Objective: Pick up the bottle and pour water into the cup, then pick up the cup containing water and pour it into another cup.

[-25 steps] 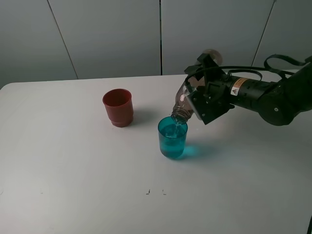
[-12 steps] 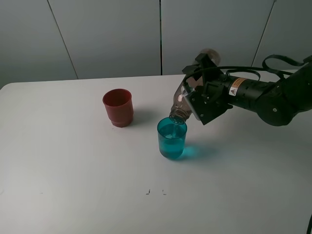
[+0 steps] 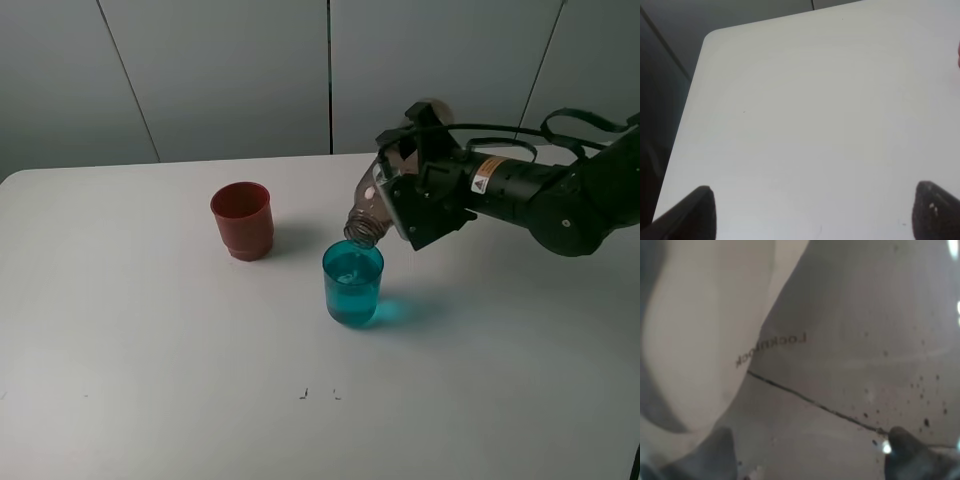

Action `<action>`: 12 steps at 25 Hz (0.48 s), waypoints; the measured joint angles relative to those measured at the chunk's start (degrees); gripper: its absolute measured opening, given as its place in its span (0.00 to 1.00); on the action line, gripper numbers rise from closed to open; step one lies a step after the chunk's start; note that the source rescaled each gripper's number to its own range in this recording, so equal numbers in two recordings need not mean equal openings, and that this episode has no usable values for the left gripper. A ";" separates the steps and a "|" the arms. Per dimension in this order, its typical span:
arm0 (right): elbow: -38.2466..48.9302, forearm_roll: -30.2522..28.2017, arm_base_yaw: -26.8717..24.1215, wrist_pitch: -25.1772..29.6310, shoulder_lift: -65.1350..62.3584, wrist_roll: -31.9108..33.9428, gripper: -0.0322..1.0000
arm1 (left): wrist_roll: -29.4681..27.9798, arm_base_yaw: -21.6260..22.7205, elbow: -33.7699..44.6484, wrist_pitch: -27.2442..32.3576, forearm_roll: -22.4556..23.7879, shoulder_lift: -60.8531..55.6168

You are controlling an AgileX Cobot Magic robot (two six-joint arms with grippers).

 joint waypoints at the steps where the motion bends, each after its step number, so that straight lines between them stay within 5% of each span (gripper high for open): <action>1: 0.00 0.00 0.00 0.00 -0.23 1.21 0.05 | 0.00 0.00 0.00 0.00 0.00 0.00; 8: 0.00 -1.28 0.00 1.39 -0.55 11.03 0.05 | 0.00 0.00 0.00 0.00 0.00 0.00; 12: 0.00 -1.26 0.00 1.63 -0.70 25.24 0.05 | 0.00 0.00 0.00 0.00 0.00 0.00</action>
